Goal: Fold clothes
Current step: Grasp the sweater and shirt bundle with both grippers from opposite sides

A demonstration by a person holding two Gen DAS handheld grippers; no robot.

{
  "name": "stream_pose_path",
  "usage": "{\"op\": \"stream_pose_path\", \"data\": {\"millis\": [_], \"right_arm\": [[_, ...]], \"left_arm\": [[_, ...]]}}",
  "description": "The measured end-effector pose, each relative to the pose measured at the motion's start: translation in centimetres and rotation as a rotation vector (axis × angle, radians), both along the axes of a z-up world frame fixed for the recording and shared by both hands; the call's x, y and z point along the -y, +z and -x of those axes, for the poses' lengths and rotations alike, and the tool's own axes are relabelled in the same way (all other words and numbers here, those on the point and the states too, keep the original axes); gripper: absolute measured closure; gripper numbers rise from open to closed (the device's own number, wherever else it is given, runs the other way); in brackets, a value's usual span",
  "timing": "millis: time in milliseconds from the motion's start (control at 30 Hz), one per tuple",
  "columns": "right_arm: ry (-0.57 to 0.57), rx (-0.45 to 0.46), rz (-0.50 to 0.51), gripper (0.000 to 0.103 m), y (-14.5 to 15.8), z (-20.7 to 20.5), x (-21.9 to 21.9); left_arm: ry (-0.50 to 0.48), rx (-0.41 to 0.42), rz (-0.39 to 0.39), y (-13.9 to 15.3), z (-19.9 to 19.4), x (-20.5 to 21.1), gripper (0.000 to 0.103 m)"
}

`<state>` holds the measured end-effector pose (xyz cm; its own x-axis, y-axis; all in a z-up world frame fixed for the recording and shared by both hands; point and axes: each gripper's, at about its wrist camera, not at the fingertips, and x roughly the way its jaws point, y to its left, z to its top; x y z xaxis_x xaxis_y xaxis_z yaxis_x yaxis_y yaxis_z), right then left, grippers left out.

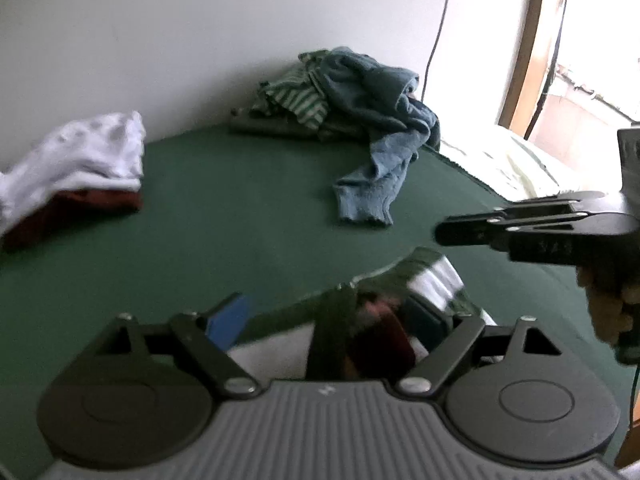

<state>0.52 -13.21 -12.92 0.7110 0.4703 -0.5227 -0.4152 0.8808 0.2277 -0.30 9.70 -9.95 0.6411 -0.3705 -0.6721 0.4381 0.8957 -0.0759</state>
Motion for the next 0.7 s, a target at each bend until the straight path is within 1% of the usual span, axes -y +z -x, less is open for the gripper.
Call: {"op": "stream_pose_path", "data": {"millis": [33, 100, 167, 200, 233, 300, 333, 367, 400, 433, 467, 567, 600, 667, 700], "right_arm": [[0.016, 0.009, 0.019, 0.09, -0.2, -0.6, -0.9], [0.02, -0.013, 0.062, 0.091, -1.7, -1.2, -1.7], [0.02, -0.043, 0.105, 0.094, -3.4, -1.6, -2.2], [0.02, -0.057, 0.127, 0.098, -4.2, -1.9, -2.5], [0.008, -0.074, 0.11, 0.098, -4.5, -1.8, -2.2], [-0.025, -0.107, 0.049, 0.098, -4.8, -1.7, -1.1], [-0.028, -0.096, 0.058, 0.099, -4.9, -1.5, -1.2], [-0.027, -0.075, 0.082, 0.099, -5.1, -1.4, -1.6], [-0.029, -0.067, 0.091, 0.1, -5.1, -1.3, -1.7], [-0.032, -0.064, 0.095, 0.101, -5.1, -1.4, -1.7], [-0.035, -0.06, 0.099, 0.101, -5.0, -1.4, -1.7], [-0.044, -0.051, 0.11, 0.101, -5.0, -1.4, -1.8], [-0.057, -0.05, 0.098, 0.101, -4.5, -1.1, -1.5], [-0.073, -0.005, 0.073, 0.097, -2.7, 0.5, -0.9], [-0.059, -0.001, 0.071, 0.094, -2.3, 1.3, -0.8]], "left_arm": [[0.002, -0.022, 0.004, -0.8, -0.9, 0.1, 0.015], [0.02, -0.061, 0.026, -2.1, -1.8, -0.2, 0.014], [0.033, -0.093, 0.082, -3.0, -1.5, -0.9, 0.015], [0.034, -0.108, 0.106, -3.4, -1.1, -1.1, 0.014], [0.034, -0.119, 0.127, -3.8, -0.9, -1.3, 0.014], [0.016, -0.108, 0.123, -4.2, -0.8, -1.3, 0.013], [0.008, -0.103, 0.121, -4.4, -0.8, -1.3, 0.012], [-0.001, -0.097, 0.119, -4.6, -0.8, -1.2, 0.008], [-0.009, -0.092, 0.117, -4.9, -0.8, -1.2, 0.003], [-0.018, -0.086, 0.115, -5.1, -0.8, -1.2, 0.001], [-0.026, -0.082, 0.114, -5.2, -0.9, -1.2, 0.001], [-0.053, -0.107, 0.113, -4.9, -1.3, -1.5, 0.001], [-0.053, -0.118, 0.11, -4.5, -1.3, -1.7, 0.004], [-0.044, -0.115, 0.136, -3.2, -0.5, -2.3, 0.01], [-0.039, -0.108, 0.153, -2.6, 0.1, -2.6, 0.011]]}}
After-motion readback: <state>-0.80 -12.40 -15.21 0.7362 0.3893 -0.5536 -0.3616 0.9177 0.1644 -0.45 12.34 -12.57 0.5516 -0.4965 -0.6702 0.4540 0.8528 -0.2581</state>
